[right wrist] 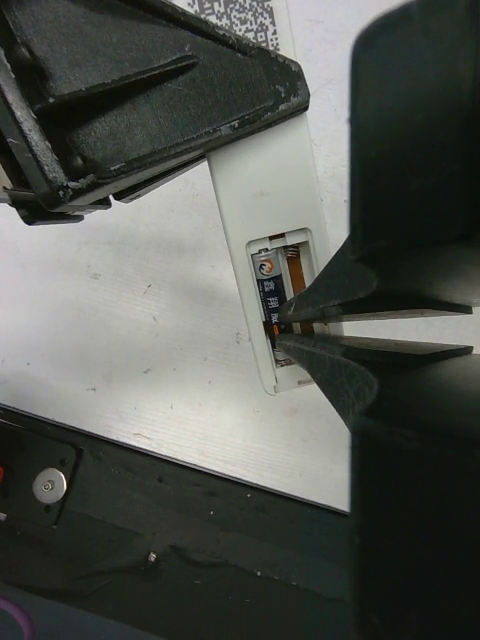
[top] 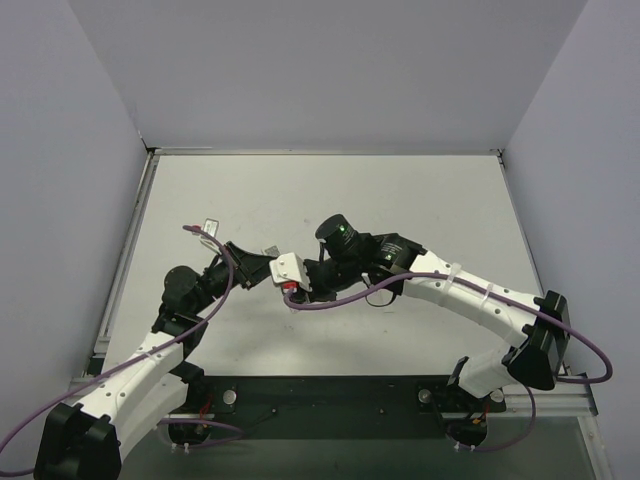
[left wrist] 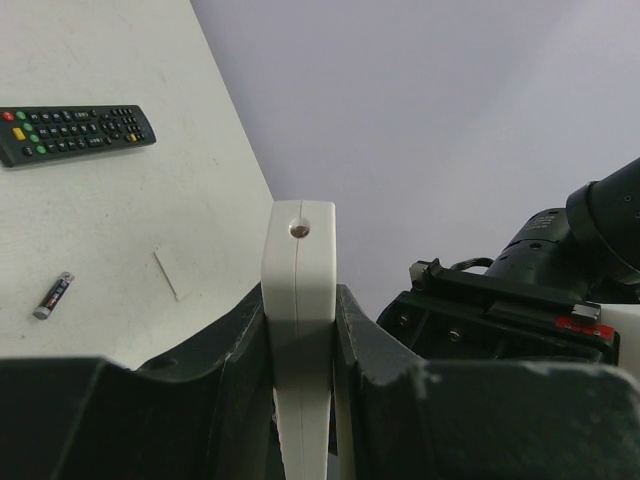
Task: Load the batteries into the remote control
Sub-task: Load the battery into the remote control, then pick up the battery from the center of the board.
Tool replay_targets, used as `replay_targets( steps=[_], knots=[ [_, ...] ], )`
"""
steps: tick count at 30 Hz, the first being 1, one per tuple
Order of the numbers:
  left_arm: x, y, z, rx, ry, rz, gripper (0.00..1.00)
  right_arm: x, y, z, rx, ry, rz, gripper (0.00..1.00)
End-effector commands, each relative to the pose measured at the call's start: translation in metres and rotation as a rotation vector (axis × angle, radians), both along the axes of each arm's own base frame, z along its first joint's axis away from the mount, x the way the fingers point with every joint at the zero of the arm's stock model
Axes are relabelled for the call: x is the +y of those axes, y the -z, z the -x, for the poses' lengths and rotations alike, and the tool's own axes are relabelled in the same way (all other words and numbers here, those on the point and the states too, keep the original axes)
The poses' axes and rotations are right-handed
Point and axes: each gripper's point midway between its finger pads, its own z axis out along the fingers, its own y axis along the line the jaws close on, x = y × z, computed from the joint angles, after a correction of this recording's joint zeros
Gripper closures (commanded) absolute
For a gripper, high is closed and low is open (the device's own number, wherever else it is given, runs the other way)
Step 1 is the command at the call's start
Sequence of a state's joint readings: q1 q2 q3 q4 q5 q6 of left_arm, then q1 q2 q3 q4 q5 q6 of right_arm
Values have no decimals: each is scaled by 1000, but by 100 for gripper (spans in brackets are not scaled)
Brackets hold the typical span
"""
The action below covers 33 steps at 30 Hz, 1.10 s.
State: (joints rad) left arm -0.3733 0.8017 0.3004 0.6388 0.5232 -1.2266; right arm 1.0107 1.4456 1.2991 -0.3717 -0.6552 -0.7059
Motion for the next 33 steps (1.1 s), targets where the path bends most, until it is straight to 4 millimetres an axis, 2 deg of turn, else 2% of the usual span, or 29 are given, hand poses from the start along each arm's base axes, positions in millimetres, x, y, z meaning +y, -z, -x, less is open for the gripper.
replay_targets(
  steps=[1, 2, 4, 6, 7, 9, 10, 12, 13, 14, 15, 17, 18, 20, 21, 24, 25, 29, 33],
  knots=[
    [4, -55, 5, -153, -19, 72, 100, -1, 12, 6, 49, 29, 58, 92],
    [5, -50, 4, -147, -28, 55, 100, -2, 10, 5, 49, 46, 56, 86],
    [7, -36, 0, -135, -55, 10, 100, -2, -2, 4, 41, 69, 28, 82],
    [9, -22, -4, -124, -81, -29, 100, -3, -9, 2, 45, 110, 8, 72],
    [9, -16, -6, -111, -87, -45, 100, -3, -20, 0, 29, 128, -30, 69],
    [11, -3, -8, -101, -104, -75, 100, -8, -22, -3, 42, 187, -45, 59],
    [12, 4, -9, -82, -109, -90, 100, -9, -32, -5, 30, 212, -86, 57],
    [15, 16, -13, -71, -136, -123, 100, -17, -27, -7, 65, 275, -89, 51],
    [16, 23, -13, -59, -142, -136, 100, -21, -34, -15, 47, 328, -118, 48],
    [17, 25, -14, -59, -151, -142, 100, -25, -32, -19, 46, 364, -117, 38],
    [20, 28, -16, -60, -170, -156, 100, -32, -21, -23, 53, 403, -98, 35],
    [23, 35, -17, -47, -191, -179, 100, -44, -17, -34, 65, 524, -91, 30],
    [25, 37, -18, -52, -198, -192, 100, -52, -8, -39, 86, 571, -74, 28],
    [27, 41, -18, -43, -209, -210, 100, -63, -1, -46, 133, 667, -72, 27],
    [27, 41, -18, -50, -211, -216, 100, -71, 9, -50, 149, 702, -54, 27],
    [29, 42, -17, -51, -214, -225, 100, -83, 22, -56, 174, 754, -34, 26],
    [29, 44, -16, -45, -215, -230, 100, -91, 33, -63, 181, 785, -9, 26],
    [32, 41, -12, -54, -220, -242, 100, -104, 55, -80, 227, 834, 38, 28],
    [35, 39, -8, -61, -228, -251, 100, -105, 83, -93, 262, 822, 111, 30]
  ],
)
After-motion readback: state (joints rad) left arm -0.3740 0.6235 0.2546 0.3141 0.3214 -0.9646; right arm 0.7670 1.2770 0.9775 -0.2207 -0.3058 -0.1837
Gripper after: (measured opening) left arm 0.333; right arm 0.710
